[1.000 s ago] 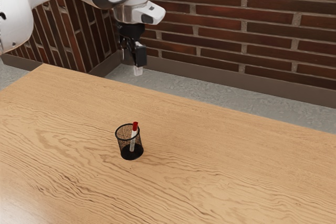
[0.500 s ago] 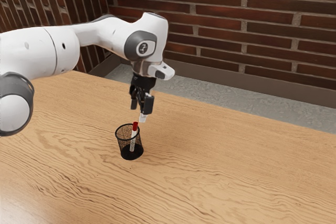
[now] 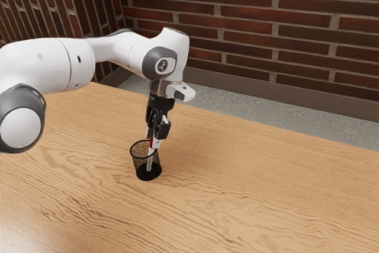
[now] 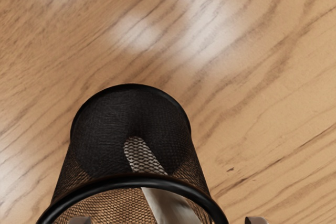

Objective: Take the marker out of the pen holder and place it to the left of the pen holder.

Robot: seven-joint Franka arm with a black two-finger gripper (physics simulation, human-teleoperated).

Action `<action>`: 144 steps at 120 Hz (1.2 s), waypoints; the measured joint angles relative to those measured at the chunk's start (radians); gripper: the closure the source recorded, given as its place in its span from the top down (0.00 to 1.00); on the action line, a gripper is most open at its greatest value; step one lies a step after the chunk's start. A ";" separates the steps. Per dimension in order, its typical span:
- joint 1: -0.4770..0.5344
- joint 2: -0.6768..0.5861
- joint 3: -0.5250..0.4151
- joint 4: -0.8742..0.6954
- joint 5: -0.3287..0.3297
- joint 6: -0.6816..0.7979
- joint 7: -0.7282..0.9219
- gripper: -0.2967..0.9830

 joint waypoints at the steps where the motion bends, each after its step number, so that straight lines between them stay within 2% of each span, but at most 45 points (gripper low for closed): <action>1: 0.000 0.001 0.000 0.000 0.000 0.000 0.000 0.50; 18: 0.000 0.007 0.000 0.003 0.000 0.010 0.003 0.46; 71: 0.000 -0.008 0.000 0.002 0.008 0.023 0.008 0.22; 96: 0.004 -0.139 0.001 -0.026 0.015 -0.007 0.008 0.18; 114: 0.049 -0.241 0.000 -0.087 0.019 -0.052 0.009 0.17; 144: 0.131 -0.241 0.001 -0.100 0.023 -0.186 -0.007 0.16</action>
